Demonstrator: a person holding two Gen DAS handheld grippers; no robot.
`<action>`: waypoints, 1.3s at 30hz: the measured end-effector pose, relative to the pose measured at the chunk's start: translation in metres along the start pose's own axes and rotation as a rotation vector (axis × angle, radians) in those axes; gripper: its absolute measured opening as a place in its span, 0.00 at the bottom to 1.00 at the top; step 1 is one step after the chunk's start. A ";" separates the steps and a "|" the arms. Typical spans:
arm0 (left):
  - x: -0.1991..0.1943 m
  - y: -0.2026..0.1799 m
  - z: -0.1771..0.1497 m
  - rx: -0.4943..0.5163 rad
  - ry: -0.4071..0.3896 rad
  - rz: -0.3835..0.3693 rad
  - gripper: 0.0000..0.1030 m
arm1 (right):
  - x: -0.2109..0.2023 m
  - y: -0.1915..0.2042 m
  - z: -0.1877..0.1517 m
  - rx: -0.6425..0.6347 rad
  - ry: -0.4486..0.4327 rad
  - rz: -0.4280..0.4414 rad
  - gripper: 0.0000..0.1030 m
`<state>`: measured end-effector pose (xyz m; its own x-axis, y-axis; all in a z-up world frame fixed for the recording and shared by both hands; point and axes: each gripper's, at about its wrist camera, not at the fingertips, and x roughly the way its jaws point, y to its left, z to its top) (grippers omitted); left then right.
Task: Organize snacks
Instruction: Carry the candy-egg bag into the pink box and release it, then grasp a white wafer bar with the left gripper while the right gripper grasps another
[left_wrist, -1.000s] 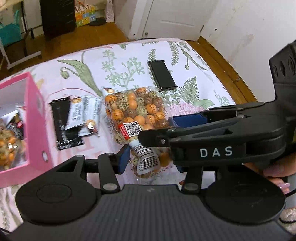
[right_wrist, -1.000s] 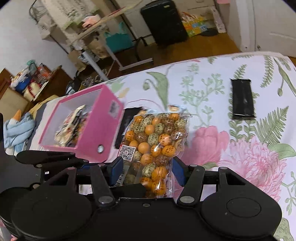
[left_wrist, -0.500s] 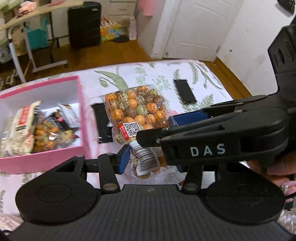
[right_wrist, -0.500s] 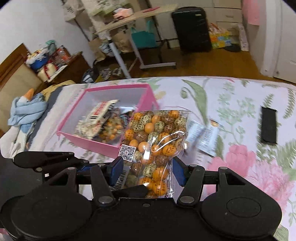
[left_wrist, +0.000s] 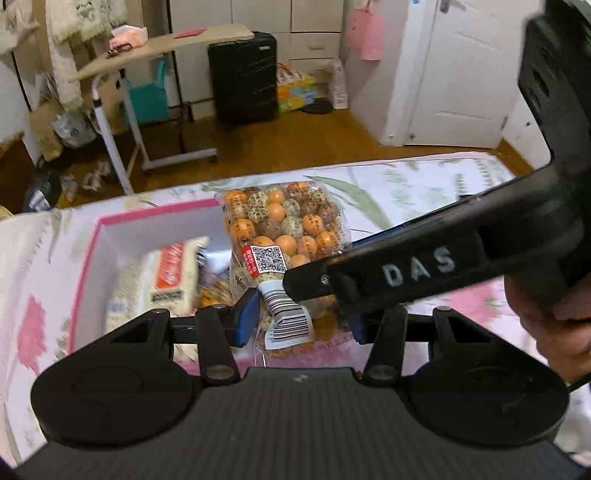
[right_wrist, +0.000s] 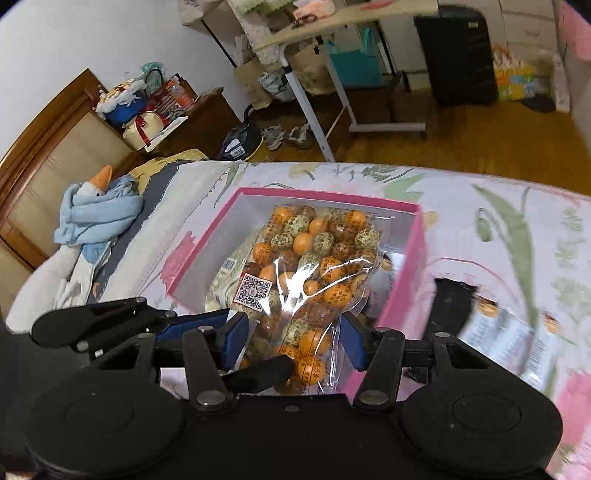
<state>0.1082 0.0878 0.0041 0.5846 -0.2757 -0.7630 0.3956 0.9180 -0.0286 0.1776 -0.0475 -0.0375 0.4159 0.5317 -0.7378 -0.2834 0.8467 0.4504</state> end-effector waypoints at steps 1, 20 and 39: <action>0.008 0.005 0.002 -0.010 0.006 0.000 0.46 | 0.010 -0.003 0.005 0.010 0.009 0.000 0.58; 0.110 0.038 -0.013 -0.126 0.124 -0.013 0.48 | 0.105 -0.011 0.016 -0.150 0.146 -0.181 0.56; 0.024 -0.015 -0.026 -0.090 -0.089 -0.095 0.49 | -0.106 -0.085 -0.086 -0.093 -0.315 -0.243 0.74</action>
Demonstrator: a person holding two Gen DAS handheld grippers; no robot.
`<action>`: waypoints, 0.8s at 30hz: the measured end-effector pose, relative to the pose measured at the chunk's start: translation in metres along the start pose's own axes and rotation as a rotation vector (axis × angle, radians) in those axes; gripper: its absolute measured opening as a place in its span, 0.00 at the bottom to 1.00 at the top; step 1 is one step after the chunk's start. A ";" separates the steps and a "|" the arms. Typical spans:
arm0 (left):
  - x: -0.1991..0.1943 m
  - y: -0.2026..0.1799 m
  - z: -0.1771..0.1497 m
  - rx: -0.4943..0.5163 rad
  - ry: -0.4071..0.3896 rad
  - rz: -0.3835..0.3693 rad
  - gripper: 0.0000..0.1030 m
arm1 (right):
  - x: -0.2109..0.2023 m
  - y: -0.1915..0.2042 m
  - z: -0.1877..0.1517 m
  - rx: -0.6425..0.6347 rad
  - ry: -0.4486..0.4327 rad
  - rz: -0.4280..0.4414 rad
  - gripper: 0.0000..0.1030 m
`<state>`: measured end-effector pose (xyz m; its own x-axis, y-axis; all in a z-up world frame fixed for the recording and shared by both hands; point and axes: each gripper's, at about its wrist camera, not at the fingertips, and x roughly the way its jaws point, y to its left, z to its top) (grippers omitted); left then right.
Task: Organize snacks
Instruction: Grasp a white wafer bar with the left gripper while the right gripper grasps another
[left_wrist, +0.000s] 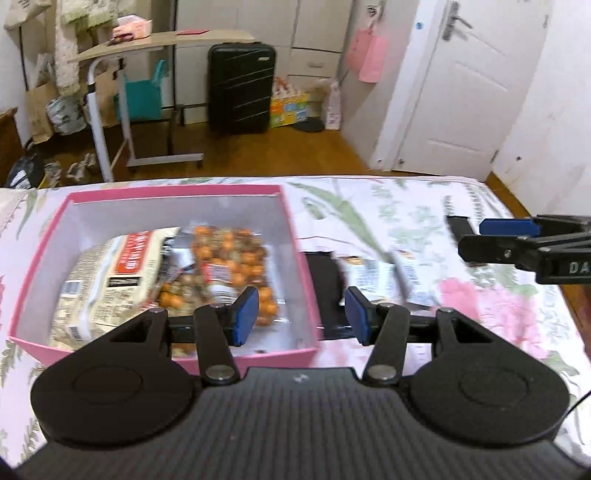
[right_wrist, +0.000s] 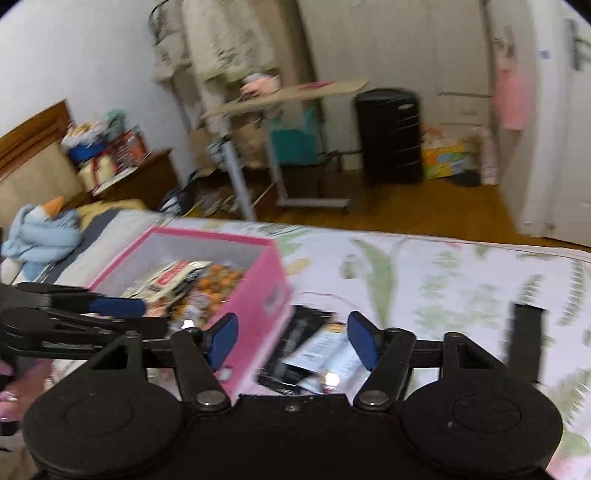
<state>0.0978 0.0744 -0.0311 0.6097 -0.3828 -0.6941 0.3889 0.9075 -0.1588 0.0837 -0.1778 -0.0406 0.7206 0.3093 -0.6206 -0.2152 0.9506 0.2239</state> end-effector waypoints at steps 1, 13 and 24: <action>-0.001 -0.008 -0.001 0.013 -0.007 -0.006 0.49 | -0.007 -0.007 -0.007 0.012 -0.024 -0.012 0.76; 0.052 -0.090 0.014 0.127 0.112 -0.016 0.49 | 0.020 -0.047 -0.056 -0.081 -0.051 -0.083 0.78; 0.160 -0.104 0.028 0.136 0.199 0.120 0.45 | 0.085 -0.082 -0.068 0.058 0.027 -0.040 0.72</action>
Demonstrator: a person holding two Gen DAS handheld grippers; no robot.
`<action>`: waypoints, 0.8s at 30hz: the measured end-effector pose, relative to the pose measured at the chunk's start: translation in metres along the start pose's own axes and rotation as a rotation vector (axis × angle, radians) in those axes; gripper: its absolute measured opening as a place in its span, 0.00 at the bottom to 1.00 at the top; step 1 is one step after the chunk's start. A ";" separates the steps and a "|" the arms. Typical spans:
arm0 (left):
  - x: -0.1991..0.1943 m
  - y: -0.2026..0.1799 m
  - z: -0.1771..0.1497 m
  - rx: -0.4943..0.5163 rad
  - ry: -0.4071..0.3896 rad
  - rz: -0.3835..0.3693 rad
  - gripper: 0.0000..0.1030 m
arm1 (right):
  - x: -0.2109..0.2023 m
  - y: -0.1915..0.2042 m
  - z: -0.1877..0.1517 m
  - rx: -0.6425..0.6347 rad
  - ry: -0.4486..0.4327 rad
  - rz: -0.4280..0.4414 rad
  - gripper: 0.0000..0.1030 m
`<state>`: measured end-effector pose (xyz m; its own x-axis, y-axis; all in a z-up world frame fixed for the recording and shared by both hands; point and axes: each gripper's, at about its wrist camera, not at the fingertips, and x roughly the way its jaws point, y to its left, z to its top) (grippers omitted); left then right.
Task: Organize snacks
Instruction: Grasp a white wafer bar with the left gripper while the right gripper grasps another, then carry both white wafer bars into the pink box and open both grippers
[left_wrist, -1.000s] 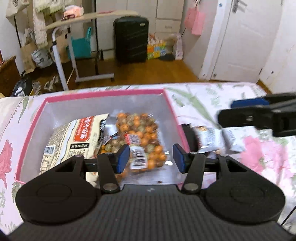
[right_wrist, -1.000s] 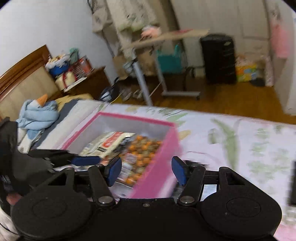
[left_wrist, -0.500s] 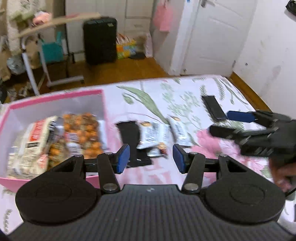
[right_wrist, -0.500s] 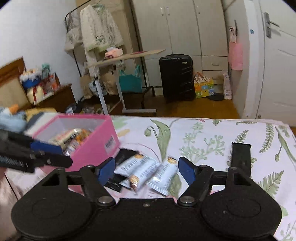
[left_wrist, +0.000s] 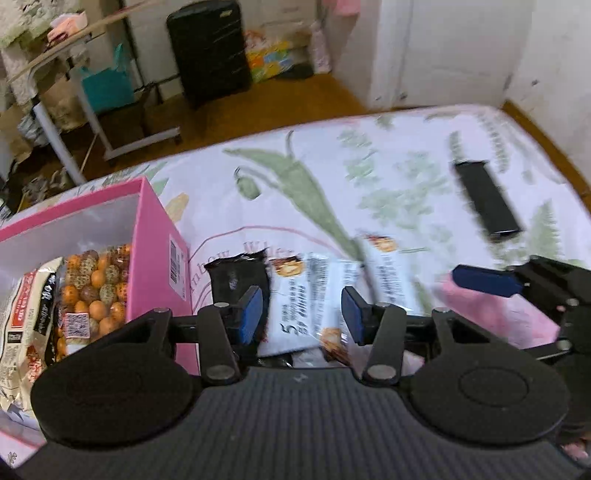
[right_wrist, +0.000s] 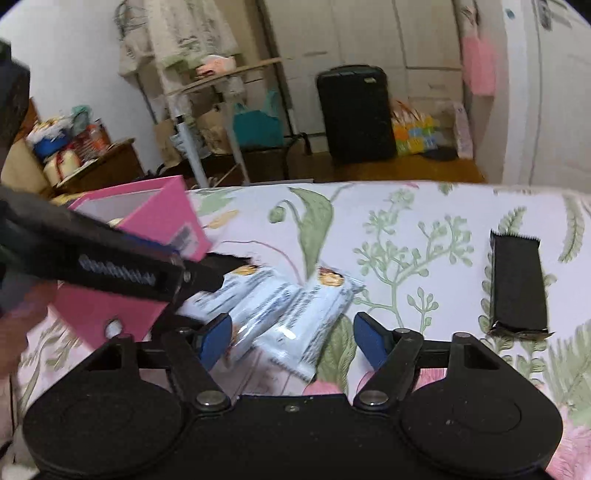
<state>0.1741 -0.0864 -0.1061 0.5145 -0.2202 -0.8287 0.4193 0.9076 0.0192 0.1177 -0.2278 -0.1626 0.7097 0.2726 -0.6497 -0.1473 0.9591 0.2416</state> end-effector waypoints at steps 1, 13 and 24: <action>0.008 0.000 0.001 0.000 0.012 0.014 0.45 | 0.007 -0.004 0.000 0.028 0.004 0.001 0.71; 0.041 0.007 -0.016 0.014 0.102 -0.031 0.33 | 0.033 0.003 -0.018 -0.028 0.013 -0.078 0.39; 0.020 0.006 -0.026 -0.002 0.088 -0.071 0.28 | -0.006 -0.012 -0.025 0.106 0.028 -0.112 0.36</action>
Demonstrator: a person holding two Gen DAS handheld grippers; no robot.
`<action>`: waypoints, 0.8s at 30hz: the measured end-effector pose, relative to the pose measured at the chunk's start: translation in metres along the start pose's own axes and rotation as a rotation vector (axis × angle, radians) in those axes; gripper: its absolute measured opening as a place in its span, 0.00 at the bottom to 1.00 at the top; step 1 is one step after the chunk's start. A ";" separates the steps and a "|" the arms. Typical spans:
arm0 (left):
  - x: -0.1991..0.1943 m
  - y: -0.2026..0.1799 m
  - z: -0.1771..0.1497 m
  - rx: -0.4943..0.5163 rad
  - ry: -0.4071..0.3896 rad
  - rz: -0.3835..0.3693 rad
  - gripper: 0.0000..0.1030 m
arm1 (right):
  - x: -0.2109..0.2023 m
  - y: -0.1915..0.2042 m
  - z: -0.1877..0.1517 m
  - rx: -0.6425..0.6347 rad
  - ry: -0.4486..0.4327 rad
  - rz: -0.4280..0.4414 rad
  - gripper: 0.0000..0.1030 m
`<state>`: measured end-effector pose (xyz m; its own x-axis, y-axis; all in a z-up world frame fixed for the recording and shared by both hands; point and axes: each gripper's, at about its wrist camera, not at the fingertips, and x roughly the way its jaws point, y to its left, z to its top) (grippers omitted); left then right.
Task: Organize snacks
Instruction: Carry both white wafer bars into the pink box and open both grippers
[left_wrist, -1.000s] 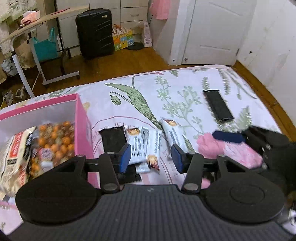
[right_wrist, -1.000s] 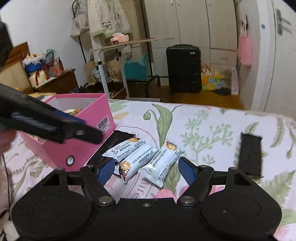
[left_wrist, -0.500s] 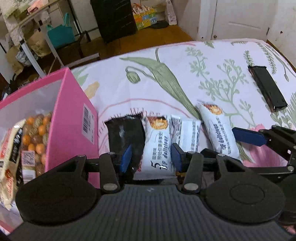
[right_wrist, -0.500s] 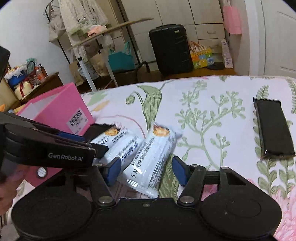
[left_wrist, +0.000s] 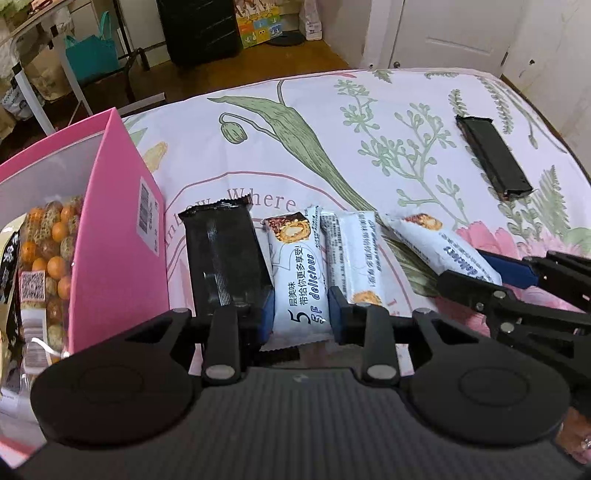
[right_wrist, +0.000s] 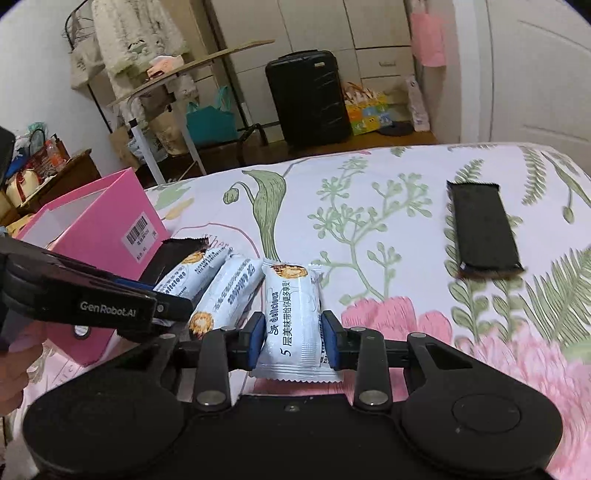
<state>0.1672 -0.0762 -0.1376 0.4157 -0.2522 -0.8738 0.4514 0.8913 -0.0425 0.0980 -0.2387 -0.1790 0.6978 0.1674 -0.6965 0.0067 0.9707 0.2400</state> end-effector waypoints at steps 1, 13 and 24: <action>-0.003 0.000 -0.002 -0.005 0.000 -0.004 0.28 | -0.002 0.001 -0.001 -0.001 0.008 -0.016 0.36; -0.041 0.005 -0.032 -0.097 -0.006 -0.048 0.28 | -0.031 0.009 -0.012 0.006 0.053 -0.008 0.36; -0.084 -0.001 -0.059 -0.079 0.008 -0.118 0.28 | -0.066 0.034 -0.011 -0.009 0.101 -0.020 0.36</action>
<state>0.0853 -0.0341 -0.0922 0.3567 -0.3540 -0.8645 0.4329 0.8827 -0.1829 0.0438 -0.2143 -0.1324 0.6218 0.1643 -0.7657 0.0132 0.9754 0.2200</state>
